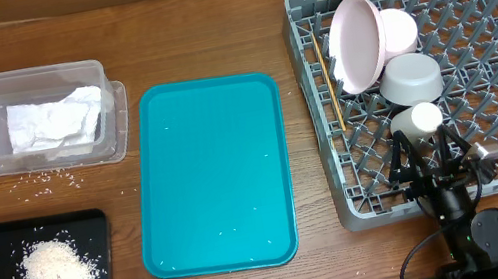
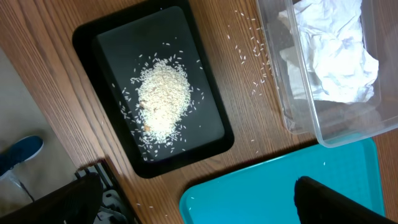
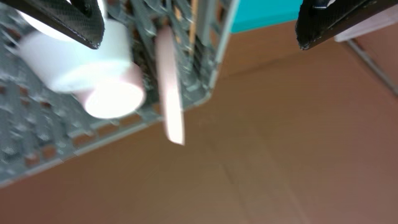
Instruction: Sort waste into correct bins and load items into the dishwasher
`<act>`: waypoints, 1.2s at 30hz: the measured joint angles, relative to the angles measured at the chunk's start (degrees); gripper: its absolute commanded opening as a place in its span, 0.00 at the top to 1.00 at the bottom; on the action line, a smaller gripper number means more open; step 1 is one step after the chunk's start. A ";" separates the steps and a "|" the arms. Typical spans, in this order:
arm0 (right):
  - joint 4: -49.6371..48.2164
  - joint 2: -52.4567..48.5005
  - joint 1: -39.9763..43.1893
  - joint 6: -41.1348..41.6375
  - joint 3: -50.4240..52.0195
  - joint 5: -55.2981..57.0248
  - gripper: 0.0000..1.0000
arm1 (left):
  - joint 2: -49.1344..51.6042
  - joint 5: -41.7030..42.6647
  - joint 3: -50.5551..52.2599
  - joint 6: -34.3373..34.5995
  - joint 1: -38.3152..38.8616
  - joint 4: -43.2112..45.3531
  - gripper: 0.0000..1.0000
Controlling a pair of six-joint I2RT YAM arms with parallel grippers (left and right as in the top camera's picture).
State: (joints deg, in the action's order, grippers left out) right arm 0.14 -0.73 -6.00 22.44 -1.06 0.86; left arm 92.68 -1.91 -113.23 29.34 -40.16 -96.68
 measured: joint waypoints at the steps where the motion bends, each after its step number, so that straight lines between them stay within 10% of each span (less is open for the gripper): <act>1: 1.14 0.00 0.98 0.00 0.00 -0.09 0.00 | 0.00 0.00 0.00 0.00 0.00 0.00 0.00; 36: 5.03 0.07 7.89 -18.01 0.00 -1.49 0.00 | 0.00 0.00 0.00 0.00 0.00 0.00 0.00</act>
State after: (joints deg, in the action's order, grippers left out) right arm 5.17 -0.67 1.89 4.43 -1.06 -0.62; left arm 92.68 -1.91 -113.23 29.34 -40.16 -96.68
